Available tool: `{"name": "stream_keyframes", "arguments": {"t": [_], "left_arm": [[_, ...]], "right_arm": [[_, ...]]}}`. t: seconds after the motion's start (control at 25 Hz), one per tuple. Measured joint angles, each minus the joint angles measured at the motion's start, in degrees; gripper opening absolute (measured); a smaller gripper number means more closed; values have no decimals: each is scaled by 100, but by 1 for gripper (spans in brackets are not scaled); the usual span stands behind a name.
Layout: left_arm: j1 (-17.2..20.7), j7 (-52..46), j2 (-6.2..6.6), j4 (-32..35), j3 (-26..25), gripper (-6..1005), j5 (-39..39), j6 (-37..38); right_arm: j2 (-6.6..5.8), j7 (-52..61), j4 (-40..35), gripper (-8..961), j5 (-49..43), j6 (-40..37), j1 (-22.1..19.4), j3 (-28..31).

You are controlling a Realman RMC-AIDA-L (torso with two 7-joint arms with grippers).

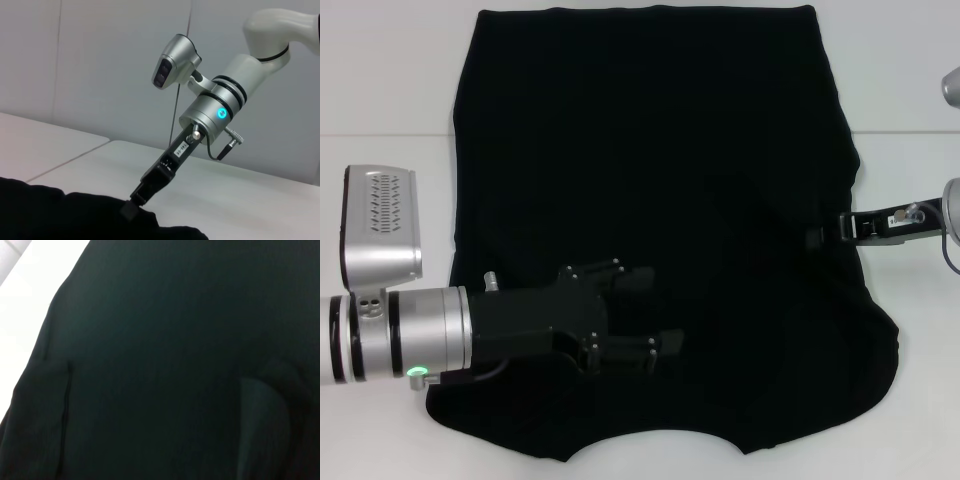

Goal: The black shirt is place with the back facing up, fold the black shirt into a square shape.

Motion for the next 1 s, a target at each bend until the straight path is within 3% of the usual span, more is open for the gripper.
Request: {"name": "stream_keyframes", "arguments": {"t": [0.2, 0.56, 1.0], "left_arm": [[-19, -1, 11, -6, 0, 870, 13, -28], [-51, -39, 19, 3, 0, 870, 75, -62], [-28, -552, 112, 282, -12, 871, 87, 158]], "right_arm": [[3, 66, 0, 57, 48, 40, -8, 1], [-14, 109, -278, 257, 131, -209, 21, -23], [-355, 185, -359, 675, 171, -501, -552, 29]]}}
